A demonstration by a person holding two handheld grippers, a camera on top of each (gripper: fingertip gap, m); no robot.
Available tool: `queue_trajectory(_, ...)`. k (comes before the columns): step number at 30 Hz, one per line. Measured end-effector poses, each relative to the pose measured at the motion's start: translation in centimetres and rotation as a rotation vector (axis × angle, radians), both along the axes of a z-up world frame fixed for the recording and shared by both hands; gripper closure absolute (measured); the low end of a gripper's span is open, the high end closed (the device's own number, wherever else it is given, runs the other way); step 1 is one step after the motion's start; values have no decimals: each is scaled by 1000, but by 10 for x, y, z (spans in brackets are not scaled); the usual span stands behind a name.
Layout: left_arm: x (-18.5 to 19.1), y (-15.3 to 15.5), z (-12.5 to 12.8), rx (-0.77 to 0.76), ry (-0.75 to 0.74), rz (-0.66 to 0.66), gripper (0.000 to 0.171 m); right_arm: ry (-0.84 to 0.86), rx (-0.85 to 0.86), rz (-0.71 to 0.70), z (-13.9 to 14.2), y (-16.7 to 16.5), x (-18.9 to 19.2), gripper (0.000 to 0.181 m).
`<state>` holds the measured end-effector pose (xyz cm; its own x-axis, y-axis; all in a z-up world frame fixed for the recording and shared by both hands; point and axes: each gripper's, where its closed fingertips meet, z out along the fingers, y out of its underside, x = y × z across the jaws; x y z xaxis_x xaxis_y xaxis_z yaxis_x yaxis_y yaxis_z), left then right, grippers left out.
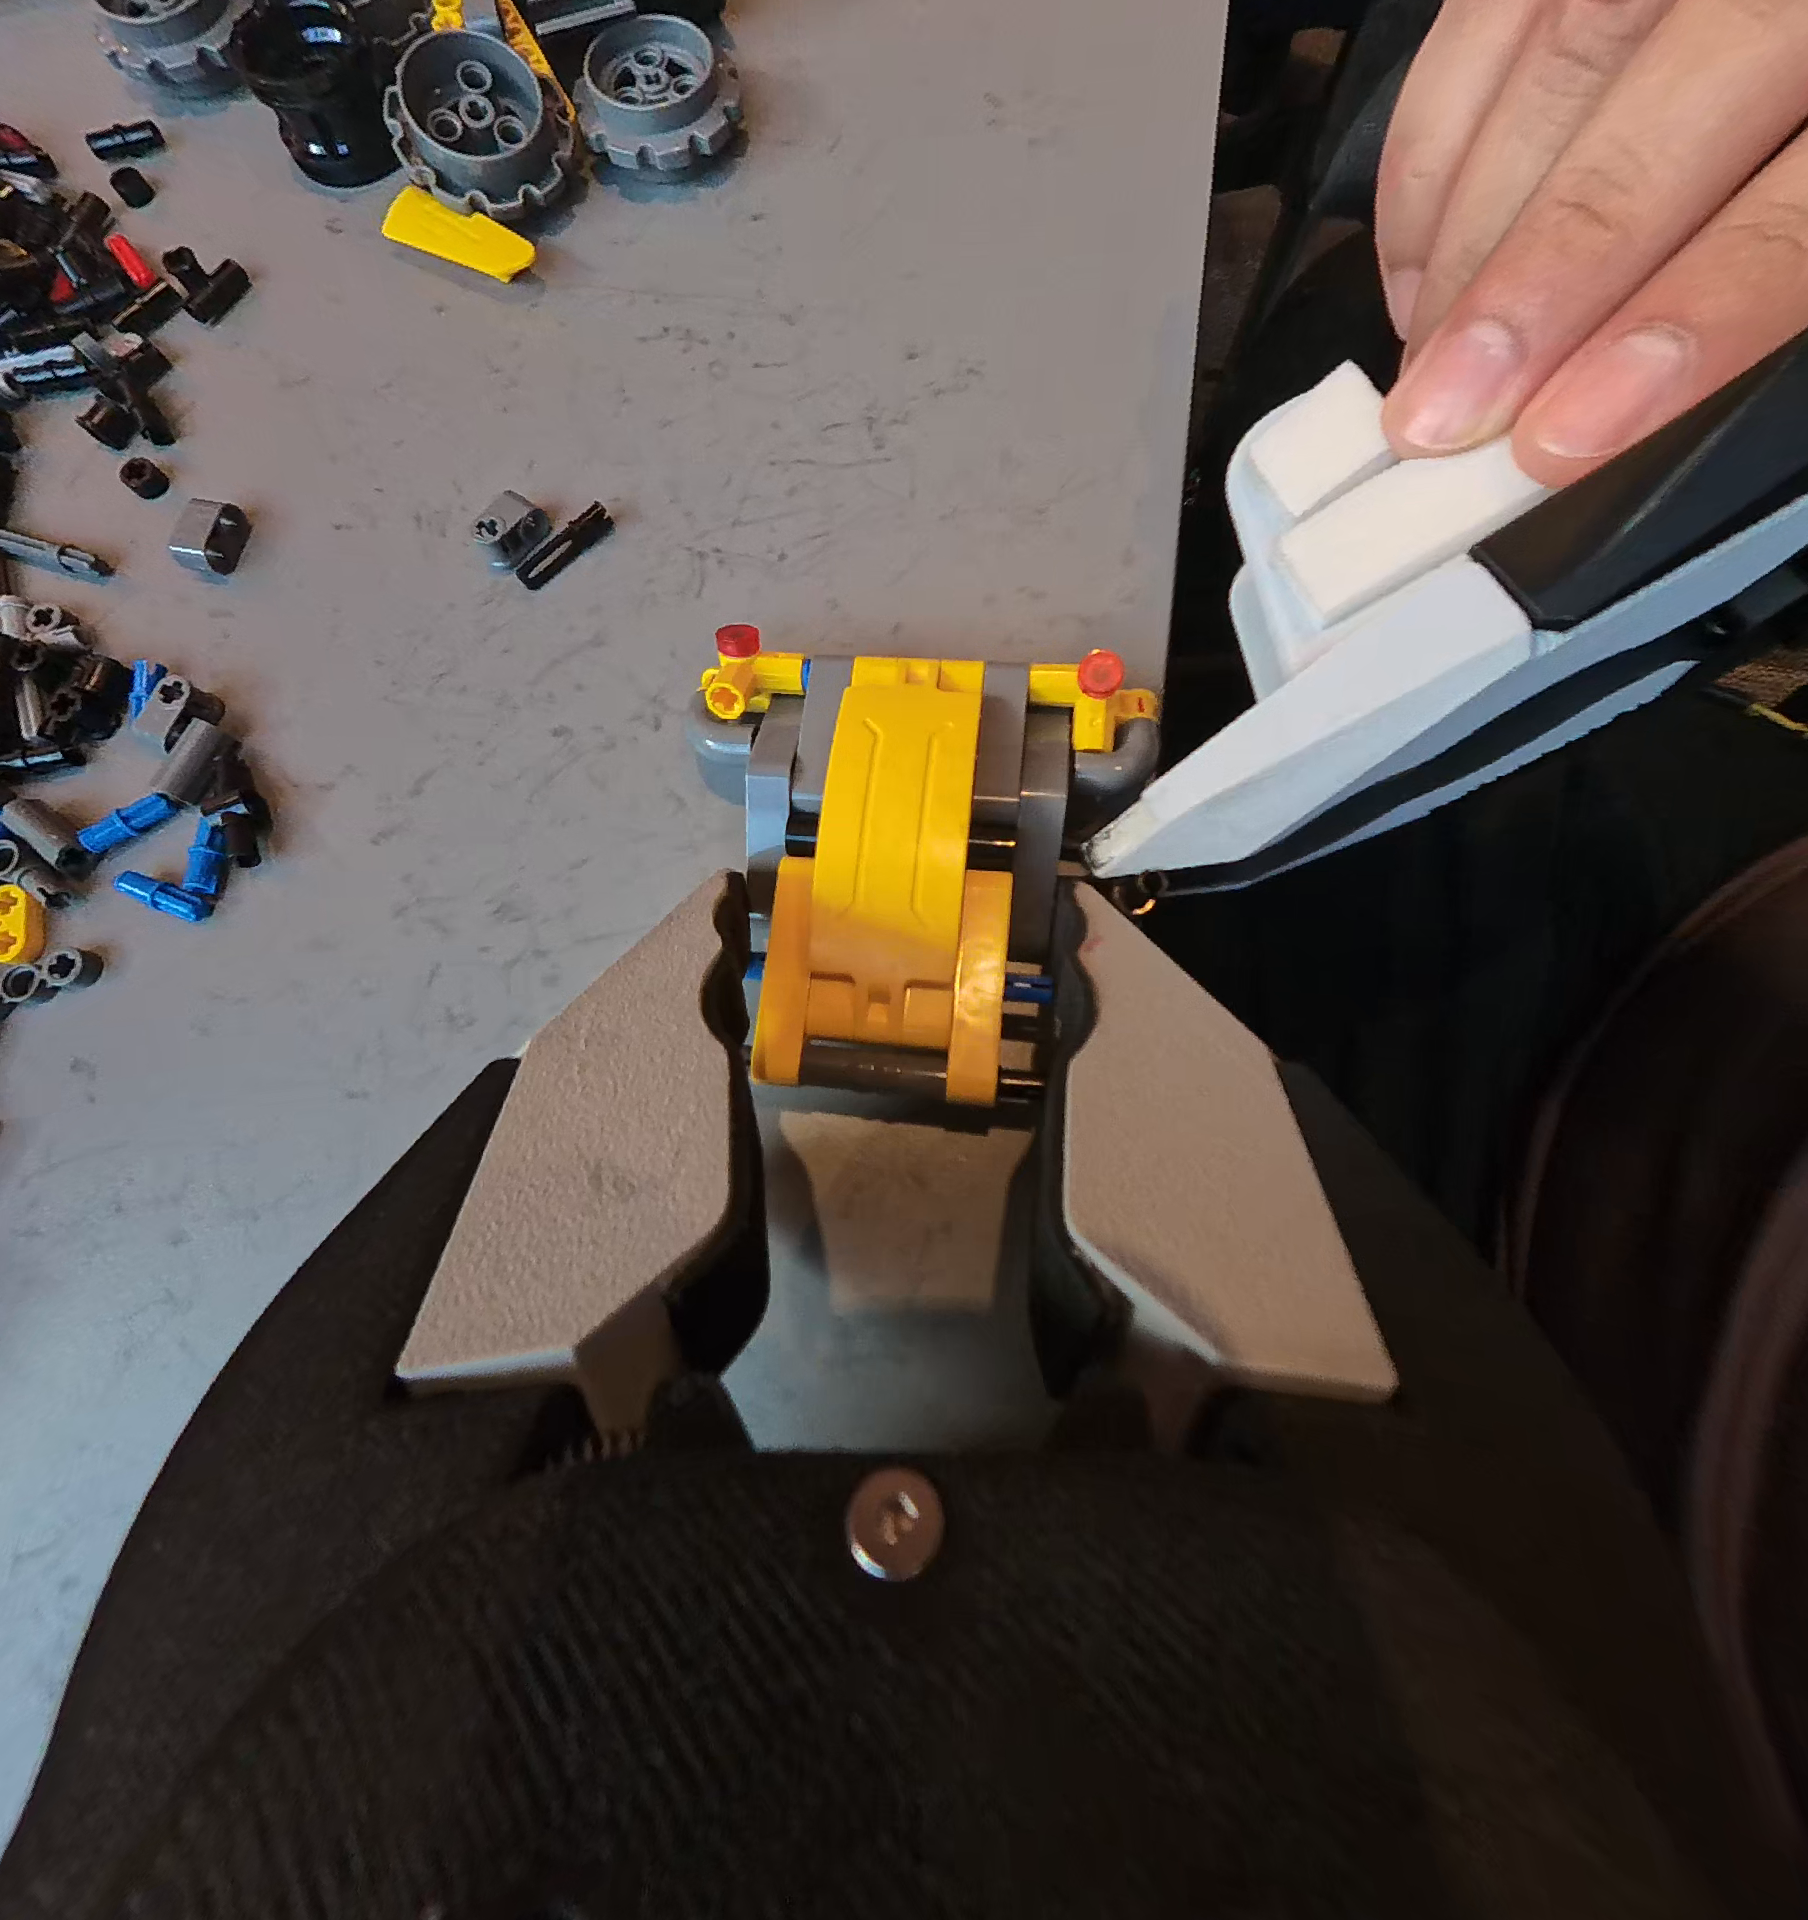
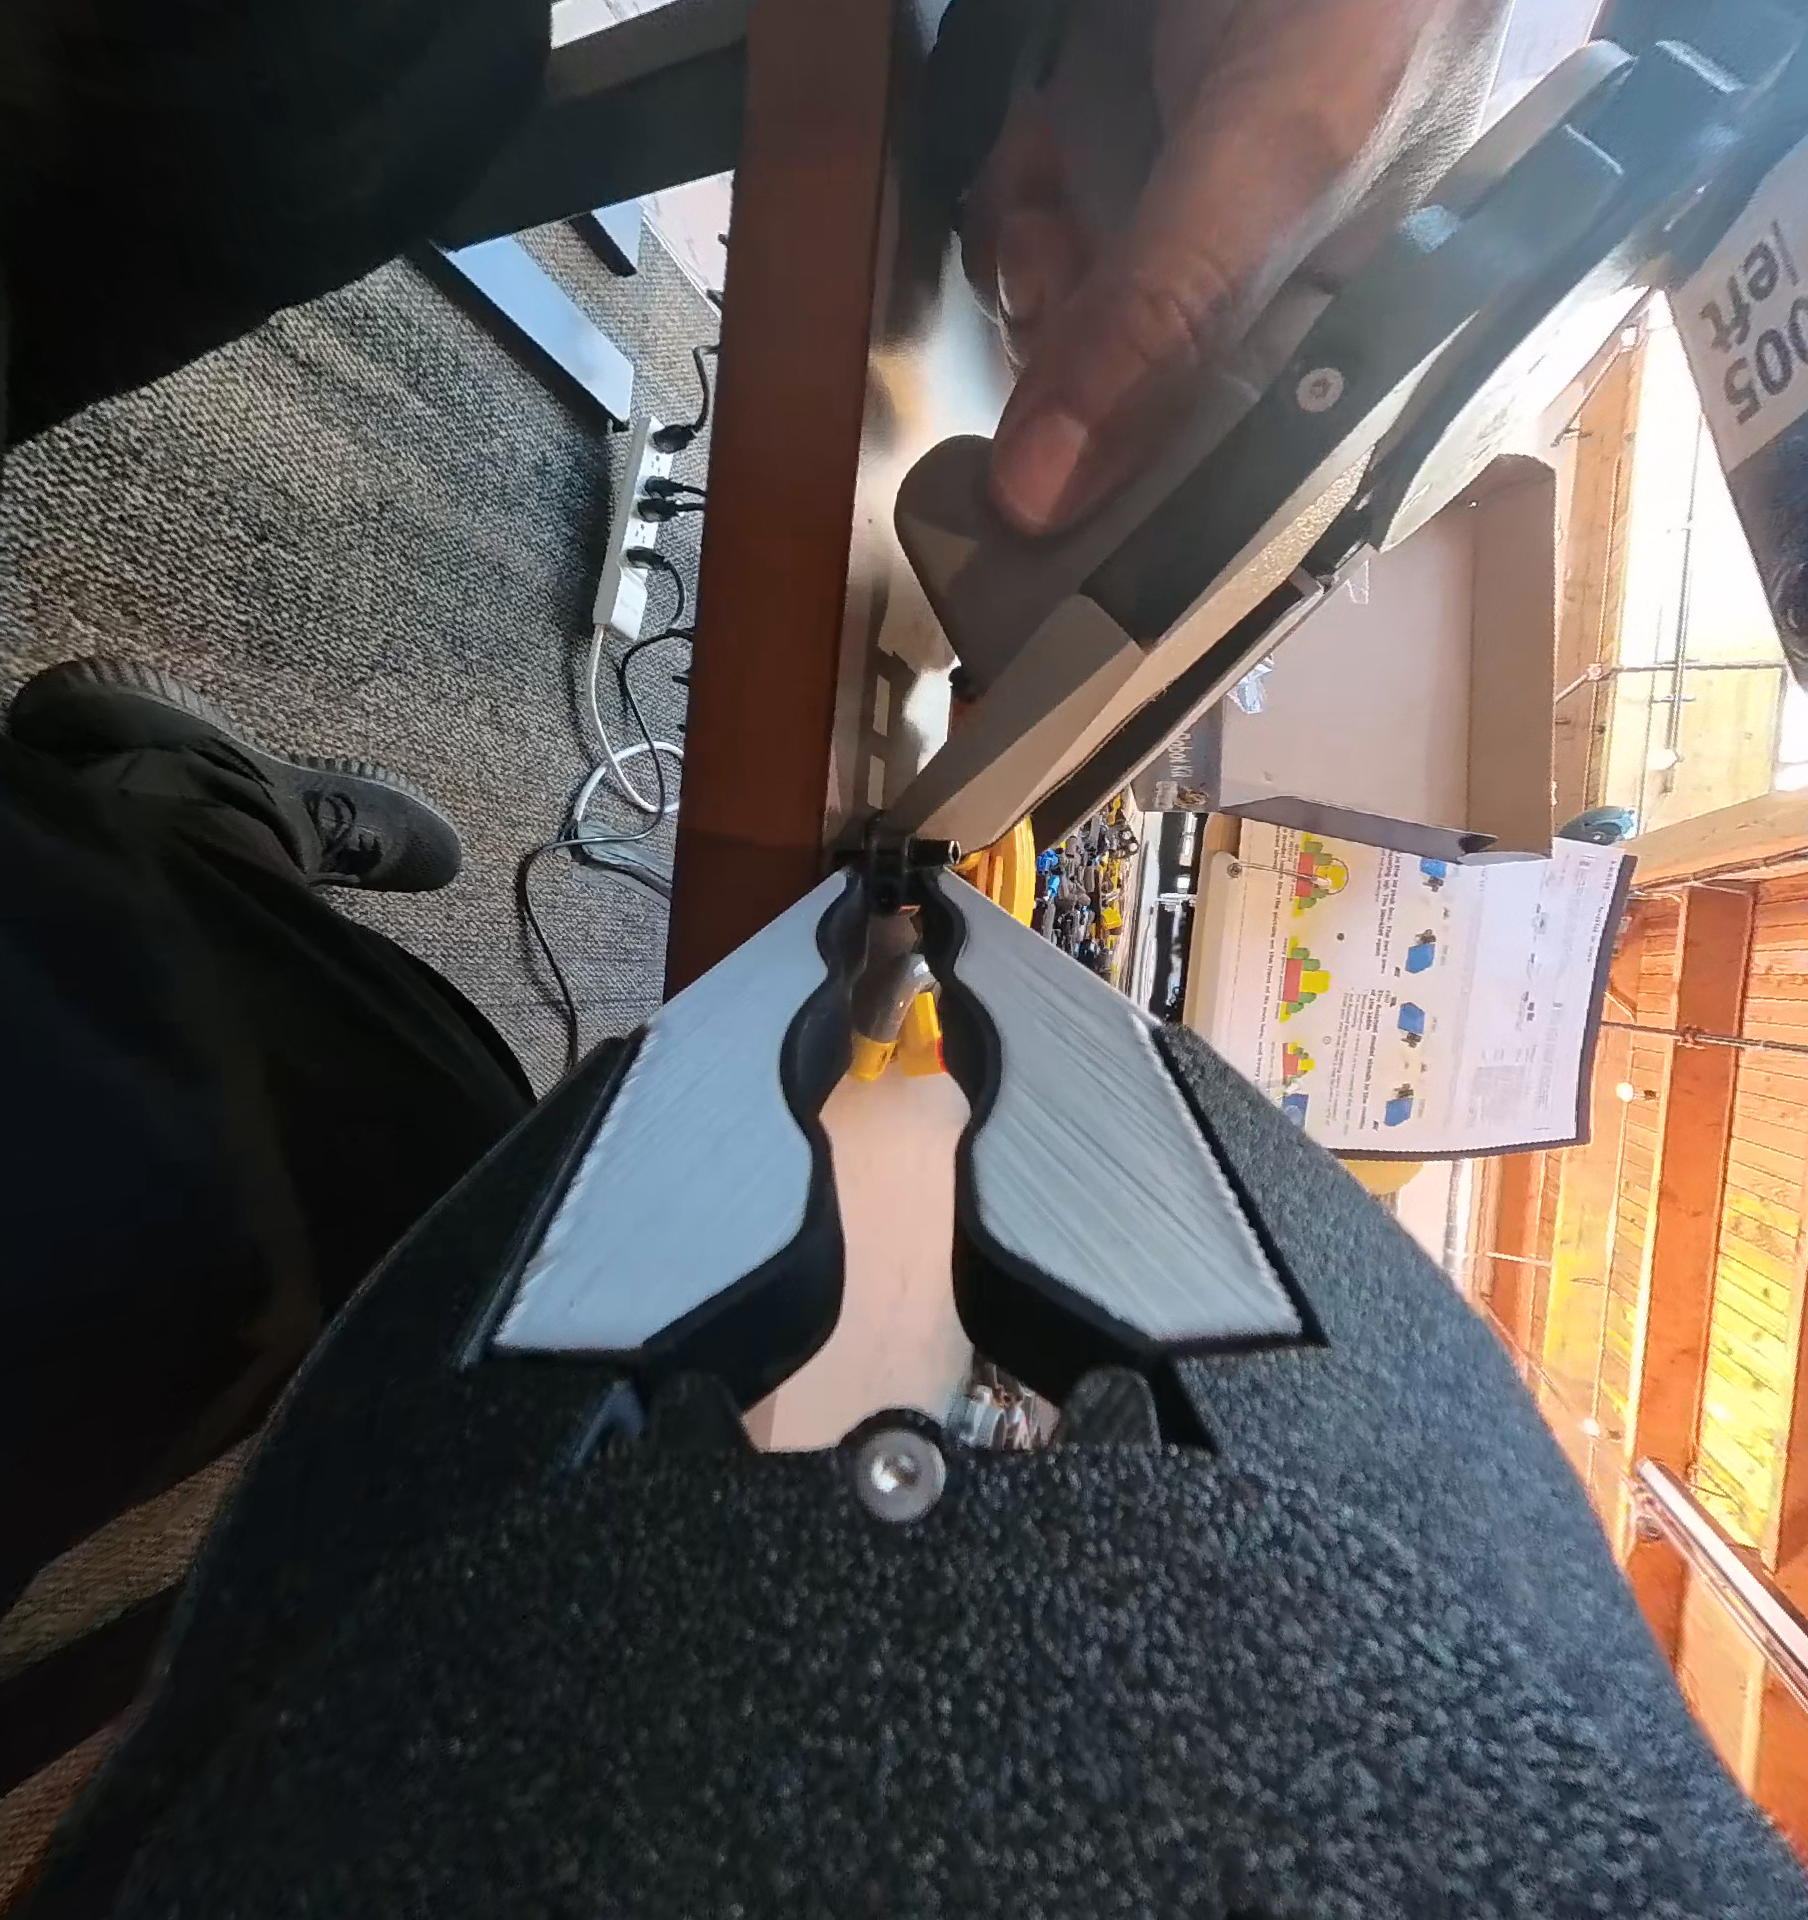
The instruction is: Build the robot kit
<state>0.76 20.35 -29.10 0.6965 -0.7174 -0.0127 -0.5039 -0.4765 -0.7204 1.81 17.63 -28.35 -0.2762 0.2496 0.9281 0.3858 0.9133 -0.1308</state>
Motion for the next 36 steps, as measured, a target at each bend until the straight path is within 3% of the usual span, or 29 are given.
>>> queue_trajectory(36,-2,-7,3,-64,-41,-21,112,14,-2,5,0,3,2,175)
